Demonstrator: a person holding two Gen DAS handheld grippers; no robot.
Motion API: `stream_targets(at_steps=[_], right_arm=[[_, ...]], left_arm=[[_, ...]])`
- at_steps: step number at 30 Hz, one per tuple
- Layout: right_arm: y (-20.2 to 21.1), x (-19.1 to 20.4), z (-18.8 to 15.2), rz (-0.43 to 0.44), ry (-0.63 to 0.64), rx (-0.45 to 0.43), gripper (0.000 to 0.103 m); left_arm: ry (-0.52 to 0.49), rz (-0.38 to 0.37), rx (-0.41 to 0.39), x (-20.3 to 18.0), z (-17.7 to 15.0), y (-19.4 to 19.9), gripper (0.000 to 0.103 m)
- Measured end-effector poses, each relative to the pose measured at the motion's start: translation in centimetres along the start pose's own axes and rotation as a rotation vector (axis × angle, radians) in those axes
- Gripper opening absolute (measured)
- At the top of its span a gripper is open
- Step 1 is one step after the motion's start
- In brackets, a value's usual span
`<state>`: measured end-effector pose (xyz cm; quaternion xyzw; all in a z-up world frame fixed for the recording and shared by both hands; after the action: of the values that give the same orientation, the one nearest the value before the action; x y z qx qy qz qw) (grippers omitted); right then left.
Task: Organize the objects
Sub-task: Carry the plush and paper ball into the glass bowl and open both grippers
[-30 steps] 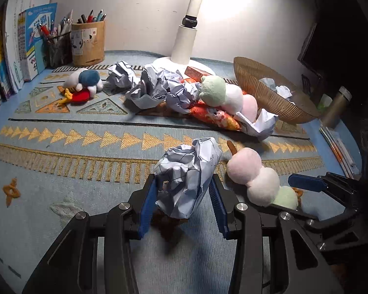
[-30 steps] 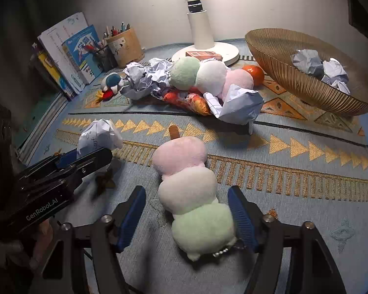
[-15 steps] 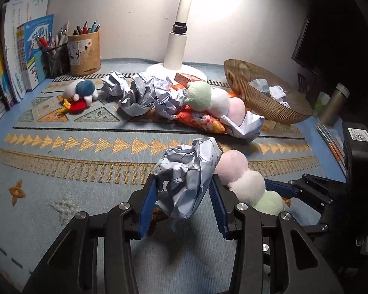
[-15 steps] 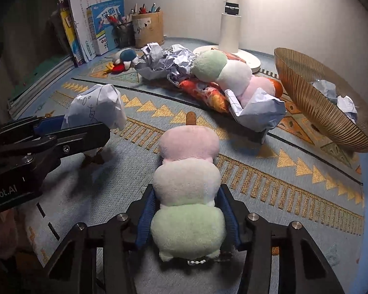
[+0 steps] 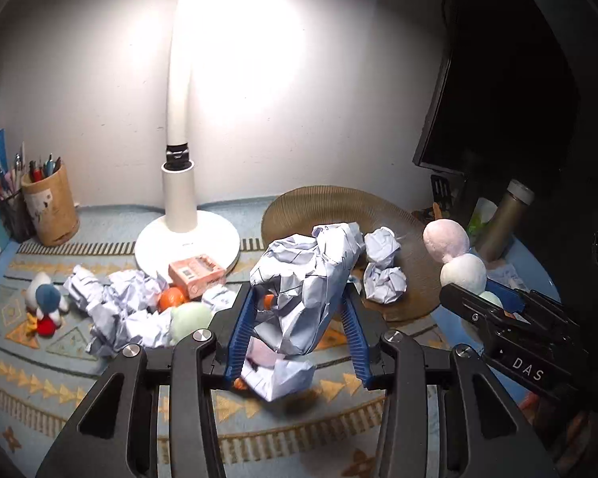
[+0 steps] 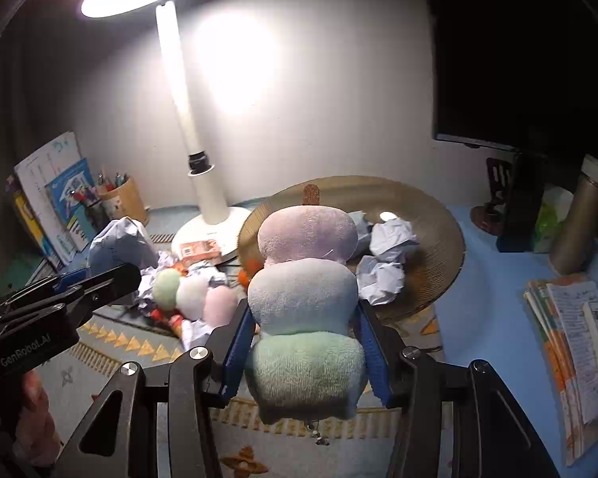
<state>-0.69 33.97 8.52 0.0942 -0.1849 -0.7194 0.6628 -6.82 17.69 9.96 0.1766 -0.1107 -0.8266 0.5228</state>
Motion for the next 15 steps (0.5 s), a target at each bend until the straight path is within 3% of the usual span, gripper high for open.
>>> stream_targets(at_steps=[6,15], right_arm=[[-3.5,-3.4,2.6,-0.120,-0.017,-0.011,0.049],[-6.3,-3.2,2.3,-0.140,0.020,-0.002,0.050]], left_arm=[[-0.006,-0.006,0.017,-1.8,0.9,-5.9,0.039],[-0.039,0.010,0.057,-2.1,-0.4,-9.6,0.040]])
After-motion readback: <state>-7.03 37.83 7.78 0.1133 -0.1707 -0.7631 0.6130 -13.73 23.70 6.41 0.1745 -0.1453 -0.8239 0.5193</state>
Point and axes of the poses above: each gripper's, at about its wrist camera, not at the fingertips, and y roughly against the way its jaws point, x to its left, z to its top, the point moved 7 cm from there along -y, roughly the way its jaws point, and after that the axes turned 14 degrees about -x, right-handed, at the moved point
